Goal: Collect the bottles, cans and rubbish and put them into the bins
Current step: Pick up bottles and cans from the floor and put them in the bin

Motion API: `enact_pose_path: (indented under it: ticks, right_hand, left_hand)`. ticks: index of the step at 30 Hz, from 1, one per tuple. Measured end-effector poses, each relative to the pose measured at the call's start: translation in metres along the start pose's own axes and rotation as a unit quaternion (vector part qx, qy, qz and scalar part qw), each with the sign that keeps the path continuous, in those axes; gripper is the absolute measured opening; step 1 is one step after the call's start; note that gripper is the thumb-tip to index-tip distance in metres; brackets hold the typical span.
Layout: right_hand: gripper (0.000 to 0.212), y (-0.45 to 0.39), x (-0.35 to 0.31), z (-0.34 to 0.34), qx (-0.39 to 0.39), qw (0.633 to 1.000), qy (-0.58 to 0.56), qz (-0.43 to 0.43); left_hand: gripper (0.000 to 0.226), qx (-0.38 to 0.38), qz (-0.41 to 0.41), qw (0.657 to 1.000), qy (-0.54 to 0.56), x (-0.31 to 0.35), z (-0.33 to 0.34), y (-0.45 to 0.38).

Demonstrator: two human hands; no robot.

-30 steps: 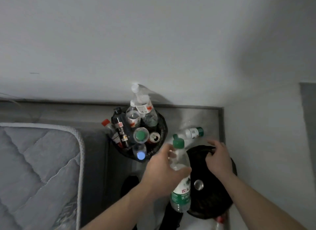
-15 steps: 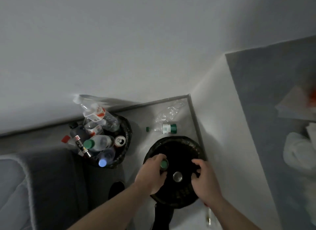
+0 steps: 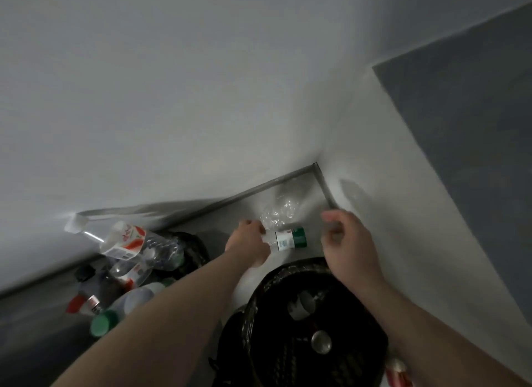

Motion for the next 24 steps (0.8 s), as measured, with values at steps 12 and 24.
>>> enact_pose_path:
  ticks: [12,24]
  right_hand:
    - [0.046,-0.142,0.056,0.149,-0.255,0.948,0.138,0.129]
    - [0.046,-0.193,0.084,0.216,-0.235,0.938,0.182,0.180]
  left_hand:
    - [0.074,-0.191,0.007,0.959,-0.210,-0.078,0.119,-0.097]
    - [0.050,-0.105,0.055,0.993,-0.017,-0.061,0.101,-0.050]
Point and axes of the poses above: each hand's wrist, its own y-axis away from the middle knuckle, its own z-axis out of the palm, x = y × z, the point moved 2 cm from there along -y, towards the middle knuckle, and after that the axes turned 4 degrees about y, right-handed, at the moved point
